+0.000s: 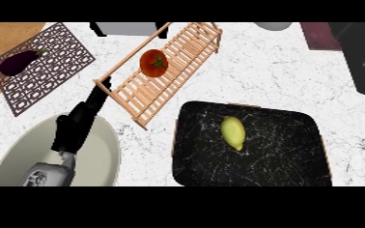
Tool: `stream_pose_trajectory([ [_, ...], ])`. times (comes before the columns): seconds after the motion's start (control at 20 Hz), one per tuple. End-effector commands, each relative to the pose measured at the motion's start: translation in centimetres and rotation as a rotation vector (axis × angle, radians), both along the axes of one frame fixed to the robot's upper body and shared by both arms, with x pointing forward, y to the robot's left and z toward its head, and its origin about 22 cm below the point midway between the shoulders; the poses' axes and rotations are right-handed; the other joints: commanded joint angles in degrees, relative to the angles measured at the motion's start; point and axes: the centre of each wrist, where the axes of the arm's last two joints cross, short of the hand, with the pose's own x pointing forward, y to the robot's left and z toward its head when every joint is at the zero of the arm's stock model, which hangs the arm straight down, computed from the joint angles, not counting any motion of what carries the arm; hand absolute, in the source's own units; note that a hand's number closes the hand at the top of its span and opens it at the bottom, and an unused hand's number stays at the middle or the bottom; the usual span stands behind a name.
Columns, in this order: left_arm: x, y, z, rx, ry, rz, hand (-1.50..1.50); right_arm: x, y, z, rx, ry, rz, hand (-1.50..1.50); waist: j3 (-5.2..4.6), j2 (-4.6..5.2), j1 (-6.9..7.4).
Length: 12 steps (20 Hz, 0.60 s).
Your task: Pick the tomato from the tray and place it in the tiered shelf
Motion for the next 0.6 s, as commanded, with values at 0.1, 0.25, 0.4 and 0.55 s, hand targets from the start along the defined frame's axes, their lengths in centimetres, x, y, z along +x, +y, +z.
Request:
stream_pose_trajectory([
  [0.1,-1.3,0.2,-3.5,-0.001,0.139,-0.001,0.00,-1.7,-6.3,-1.6,-0.043,-0.052,0.034,-1.50,-0.92,0.98,0.33],
  [0.25,-1.4,-0.3,-3.9,0.014,0.139,0.010,0.00,-2.4,-8.6,-0.4,-0.077,-0.064,0.063,-1.50,-0.89,1.09,0.53],
  [0.4,-0.6,-0.5,-2.4,0.001,0.117,-0.013,0.00,-2.4,-8.9,0.2,-0.091,-0.072,0.066,-1.50,-0.88,0.91,1.28],
  [0.55,-1.3,-0.6,-4.0,-0.003,0.125,-0.013,0.00,-2.4,-8.6,-0.6,-0.142,-0.040,0.068,-1.50,-0.97,1.00,1.27],
])
